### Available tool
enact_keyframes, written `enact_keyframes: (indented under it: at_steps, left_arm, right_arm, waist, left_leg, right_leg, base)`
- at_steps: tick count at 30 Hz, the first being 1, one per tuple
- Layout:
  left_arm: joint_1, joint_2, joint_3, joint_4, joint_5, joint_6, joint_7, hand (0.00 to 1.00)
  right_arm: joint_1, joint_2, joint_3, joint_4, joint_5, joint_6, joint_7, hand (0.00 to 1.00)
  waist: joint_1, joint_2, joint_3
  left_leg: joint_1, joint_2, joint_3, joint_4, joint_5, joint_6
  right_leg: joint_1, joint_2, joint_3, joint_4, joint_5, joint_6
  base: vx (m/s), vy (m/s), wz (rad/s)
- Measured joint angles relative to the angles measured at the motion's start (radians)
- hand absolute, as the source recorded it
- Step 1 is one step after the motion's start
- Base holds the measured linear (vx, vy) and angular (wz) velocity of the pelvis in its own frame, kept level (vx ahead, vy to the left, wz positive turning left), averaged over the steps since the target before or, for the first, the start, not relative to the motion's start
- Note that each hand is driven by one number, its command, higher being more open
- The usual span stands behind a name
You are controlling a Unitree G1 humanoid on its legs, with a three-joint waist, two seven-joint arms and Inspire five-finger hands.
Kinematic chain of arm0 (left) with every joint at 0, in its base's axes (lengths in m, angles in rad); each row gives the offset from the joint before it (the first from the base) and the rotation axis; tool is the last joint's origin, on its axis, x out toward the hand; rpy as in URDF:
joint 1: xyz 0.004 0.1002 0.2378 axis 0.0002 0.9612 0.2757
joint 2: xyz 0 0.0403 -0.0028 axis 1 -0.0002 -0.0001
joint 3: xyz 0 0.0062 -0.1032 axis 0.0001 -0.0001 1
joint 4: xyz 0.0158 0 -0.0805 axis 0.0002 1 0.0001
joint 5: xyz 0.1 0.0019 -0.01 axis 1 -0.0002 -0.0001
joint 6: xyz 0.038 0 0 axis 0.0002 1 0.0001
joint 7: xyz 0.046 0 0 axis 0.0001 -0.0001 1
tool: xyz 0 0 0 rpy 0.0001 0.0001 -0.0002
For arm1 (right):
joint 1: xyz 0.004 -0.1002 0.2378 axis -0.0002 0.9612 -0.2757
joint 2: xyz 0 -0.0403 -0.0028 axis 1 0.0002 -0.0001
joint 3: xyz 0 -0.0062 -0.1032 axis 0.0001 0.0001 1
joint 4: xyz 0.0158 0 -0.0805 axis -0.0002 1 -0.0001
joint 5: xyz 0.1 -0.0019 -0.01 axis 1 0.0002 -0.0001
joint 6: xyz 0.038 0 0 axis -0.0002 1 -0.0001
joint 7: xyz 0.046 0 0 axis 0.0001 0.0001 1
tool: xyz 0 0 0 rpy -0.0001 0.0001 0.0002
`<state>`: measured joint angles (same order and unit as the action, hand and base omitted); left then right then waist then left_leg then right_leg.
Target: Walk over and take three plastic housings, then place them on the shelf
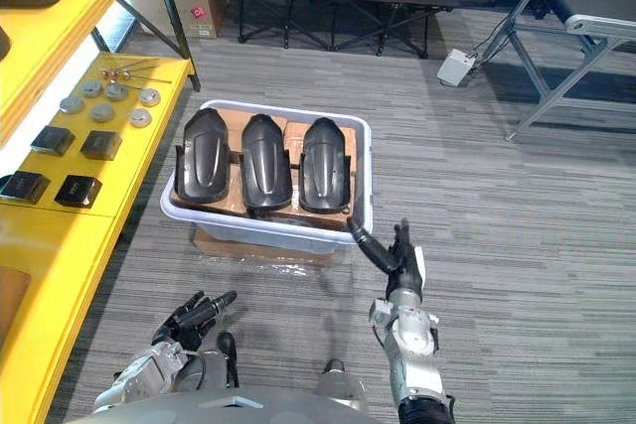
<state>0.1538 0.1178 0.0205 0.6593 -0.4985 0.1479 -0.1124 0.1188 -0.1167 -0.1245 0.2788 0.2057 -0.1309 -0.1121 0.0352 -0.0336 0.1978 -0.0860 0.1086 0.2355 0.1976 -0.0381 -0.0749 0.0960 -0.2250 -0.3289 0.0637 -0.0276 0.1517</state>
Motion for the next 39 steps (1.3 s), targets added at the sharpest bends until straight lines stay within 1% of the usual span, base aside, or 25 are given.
enact_keyframes:
  at_steps: [1,3,4,7,8,10,11,13,14,15,17,18,19,21,22,23,25,26,28,29,33,35,36,38,39]
  left_arm:
    - [0.006,0.005,-0.003,0.000,0.000,0.002,0.000,1.00]
    - [0.011,0.009,-0.004,0.008,0.004,-0.001,-0.001,1.00]
    - [0.012,0.008,-0.004,0.009,0.031,-0.013,-0.007,1.00]
    - [0.014,0.010,-0.003,0.005,0.042,-0.024,-0.023,1.00]
    - [0.011,0.009,-0.003,-0.004,0.042,-0.039,-0.035,1.00]
    - [0.008,0.010,-0.001,-0.030,0.040,-0.064,-0.055,1.00]
    - [0.005,0.011,0.002,-0.039,0.038,-0.067,-0.061,1.00]
    - [-0.013,0.015,0.012,-0.047,0.033,-0.089,-0.087,1.00]
    - [-0.016,0.019,0.013,-0.048,0.032,-0.093,-0.092,1.00]
    - [-0.022,0.032,0.007,-0.028,0.028,-0.096,-0.097,1.00]
    - [-0.030,0.053,-0.003,-0.001,-0.004,-0.101,-0.096,1.00]
    - [-0.030,0.059,-0.011,0.011,-0.013,-0.101,-0.096,1.00]
    - [-0.031,0.056,-0.009,0.050,-0.083,-0.105,-0.098,1.00]
    - [-0.040,0.056,-0.015,0.048,-0.104,-0.111,-0.100,1.00]
    - [-0.052,0.057,-0.024,0.055,-0.121,-0.115,-0.105,1.00]
    - [-0.057,0.055,-0.035,0.066,-0.125,-0.123,-0.111,1.00]
    - [-0.066,0.056,-0.041,0.073,-0.132,-0.130,-0.126,1.00]
    - [-0.080,0.056,-0.055,0.078,-0.137,-0.133,-0.135,1.00]
    - [-0.093,0.055,-0.075,0.084,-0.165,-0.147,-0.141,1.00]
    - [-0.113,0.052,-0.094,0.093,-0.172,-0.149,-0.143,1.00]
    - [-0.128,0.043,-0.111,0.097,-0.216,-0.152,-0.151,1.00]
    - [-0.141,0.043,-0.131,0.097,-0.243,-0.152,-0.154,1.00]
    - [-0.153,0.037,-0.142,0.098,-0.247,-0.153,-0.160,1.00]
    - [-0.153,0.028,-0.144,0.097,-0.250,-0.159,-0.170,1.00]
    - [-0.153,0.022,-0.145,0.096,-0.255,-0.165,-0.176,1.00]
  right_arm:
    - [-0.021,-0.008,-0.017,-0.014,0.002,0.028,0.017,1.00]
    - [-0.047,-0.030,-0.028,-0.014,0.001,0.061,0.028,1.00]
    - [-0.080,-0.058,-0.043,-0.009,0.003,0.097,0.031,1.00]
    - [-0.196,-0.134,-0.069,0.088,0.003,0.137,0.013,1.00]
    - [-0.302,-0.199,-0.100,0.186,0.015,0.159,0.002,1.00]
    - [-0.430,-0.269,-0.120,0.298,0.067,0.172,-0.018,1.00]
    - [-0.467,-0.297,-0.123,0.327,0.082,0.177,-0.023,1.00]
    - [-0.607,-0.410,-0.116,0.455,0.117,0.195,-0.018,1.00]
    - [-0.640,-0.434,-0.112,0.487,0.126,0.197,-0.018,1.00]
    - [-0.728,-0.484,-0.098,0.563,0.137,0.204,-0.017,1.00]
    - [-0.812,-0.535,-0.097,0.645,0.141,0.205,-0.015,1.00]
    - [-0.839,-0.548,-0.095,0.675,0.151,0.205,-0.015,1.00]
    - [-0.889,-0.579,-0.085,0.738,0.161,0.205,-0.023,1.00]
    - [-0.927,-0.605,-0.077,0.776,0.159,0.205,-0.034,1.00]
    - [-0.961,-0.606,-0.059,0.790,0.157,0.205,-0.044,1.00]
    - [-0.987,-0.606,-0.029,0.791,0.153,0.205,-0.045,1.00]
    - [-1.043,-0.610,0.017,0.818,0.125,0.210,-0.052,1.00]
    - [-1.071,-0.631,0.044,0.832,0.108,0.219,-0.057,1.00]
    - [-1.118,-0.666,0.092,0.859,0.058,0.239,-0.067,1.00]
    - [-1.134,-0.705,0.121,0.869,0.029,0.251,-0.072,1.00]
    - [-1.185,-0.744,0.206,0.888,-0.016,0.272,-0.097,1.00]
    - [-1.207,-0.759,0.253,0.891,-0.042,0.309,-0.118,1.00]
    - [-1.224,-0.776,0.294,0.899,-0.047,0.351,-0.150,1.00]
    - [-1.248,-0.789,0.321,0.899,-0.075,0.405,-0.192,1.00]
    - [-1.259,-0.795,0.334,0.899,-0.078,0.430,-0.215,0.00]
  waist:
    - [0.000,0.001,0.001]
    - [0.004,0.003,-0.001]
    - [0.010,0.004,0.000]
    - [0.015,0.008,0.004]
    - [0.016,0.024,0.021]
    - [0.029,0.028,0.064]
    - [0.032,0.032,0.080]
    - [0.048,0.050,0.137]
    - [0.052,0.054,0.151]
    - [0.062,0.065,0.192]
    - [0.074,0.073,0.242]
    - [0.077,0.075,0.253]
    - [0.092,0.081,0.259]
    - [0.116,0.095,0.280]
    - [0.126,0.100,0.291]
    - [0.126,0.108,0.291]
    - [0.128,0.115,0.292]
    - [0.133,0.124,0.296]
    - [0.148,0.131,0.298]
    - [0.159,0.145,0.305]
    - [0.166,0.164,0.311]
    - [0.174,0.180,0.314]
    - [0.186,0.194,0.318]
    - [0.189,0.206,0.319]
    - [0.188,0.210,0.318]
  left_leg:
    - [0.018,-0.011,0.006,-0.005,-0.002,0.007]
    - [0.036,-0.015,0.008,-0.009,-0.007,0.014]
    - [0.031,-0.013,0.006,-0.010,-0.007,0.014]
    - [-0.007,-0.008,-0.010,0.003,-0.014,0.019]
    - [-0.052,0.004,-0.028,0.035,-0.044,0.026]
    - [-0.095,0.008,-0.045,0.075,-0.054,0.024]
    - [-0.110,0.009,-0.051,0.084,-0.054,0.027]
    - [-0.171,0.014,-0.072,0.118,-0.049,0.038]
    - [-0.187,0.015,-0.078,0.127,-0.047,0.040]
    - [-0.224,0.022,-0.089,0.161,-0.044,0.040]
    - [-0.270,0.024,-0.110,0.197,-0.039,0.053]
    - [-0.288,0.024,-0.117,0.209,-0.039,0.056]
    - [-0.338,0.023,-0.129,0.236,-0.037,0.060]
    - [-0.359,0.021,-0.137,0.254,-0.034,0.064]
    - [-0.364,0.013,-0.139,0.253,-0.033,0.068]
    - [-0.378,0.003,-0.144,0.252,-0.028,0.074]
    - [-0.404,-0.007,-0.155,0.251,-0.024,0.074]
    - [-0.425,-0.014,-0.163,0.252,-0.016,0.075]
    - [-0.460,-0.024,-0.164,0.252,-0.005,0.078]
    - [-0.478,-0.033,-0.167,0.254,0.002,0.083]
    - [-0.541,-0.046,-0.171,0.288,0.008,0.093]
    - [-0.572,-0.047,-0.177,0.306,0.009,0.096]
    - [-0.594,-0.048,-0.181,0.315,0.011,0.095]
    - [-0.618,-0.055,-0.185,0.320,0.014,0.088]
    - [-0.634,-0.061,-0.188,0.321,0.020,0.089]
  right_leg:
    - [0.013,-0.009,-0.001,0.000,0.006,0.009]
    - [0.030,-0.015,-0.006,0.002,0.007,0.011]
    - [0.025,-0.017,-0.015,0.004,0.009,0.012]
    - [0.004,-0.012,-0.034,0.004,0.009,0.013]
    - [-0.010,0.000,-0.051,0.003,0.009,0.013]
    - [-0.027,0.004,-0.059,0.004,0.007,0.011]
    - [-0.034,0.004,-0.065,0.005,0.007,0.010]
    - [-0.083,0.005,-0.085,0.041,0.005,0.005]
    - [-0.095,0.004,-0.090,0.050,0.004,0.003]
    - [-0.125,0.004,-0.093,0.081,0.000,-0.003]
    - [-0.157,0.002,-0.105,0.118,-0.007,-0.012]
    - [-0.172,0.001,-0.105,0.132,-0.009,-0.014]
    - [-0.218,0.000,-0.109,0.166,-0.016,-0.017]
    - [-0.239,-0.008,-0.114,0.199,-0.027,-0.020]
    - [-0.253,-0.021,-0.115,0.227,-0.041,-0.018]
    - [-0.270,-0.034,-0.122,0.251,-0.051,-0.018]
    - [-0.302,-0.048,-0.131,0.283,-0.062,-0.017]
    - [-0.325,-0.056,-0.134,0.306,-0.070,-0.020]
    - [-0.375,-0.074,-0.132,0.345,-0.080,-0.021]
    - [-0.398,-0.089,-0.132,0.373,-0.089,-0.019]
    - [-0.478,-0.122,-0.129,0.457,-0.119,-0.023]
    - [-0.509,-0.130,-0.129,0.492,-0.132,-0.029]
    - [-0.537,-0.138,-0.129,0.522,-0.144,-0.033]
    - [-0.570,-0.153,-0.128,0.553,-0.159,-0.035]
    - [-0.591,-0.162,-0.128,0.576,-0.168,-0.039]
  base:
    - [0.08,0.110,-0.01]
    - [0.04,0.067,0.01]
    - [-0.02,0.014,0.04]
    - [-0.09,0.003,0.12]
    - [-0.15,0.010,0.24]
    - [-0.19,0.034,0.22]
    - [-0.21,0.037,0.22]
    - [-0.20,0.040,0.25]
    - [-0.19,0.063,0.19]
    - [-0.14,0.055,0.12]
    - [-0.13,0.052,0.20]
    - [-0.11,0.044,0.26]
    - [-0.06,0.028,0.17]
    - [-0.05,0.029,0.15]
    - [-0.08,0.034,0.20]
    - [-0.10,0.034,0.18]
    - [-0.10,0.020,0.22]
    - [-0.08,0.012,0.23]
    - [-0.07,0.009,0.13]
    - [-0.05,0.012,0.13]
    - [-0.04,0.000,0.09]
    - [-0.03,-0.023,0.07]
    - [-0.05,-0.036,0.08]
    - [-0.05,-0.034,0.13]
    - [-0.04,-0.027,0.11]
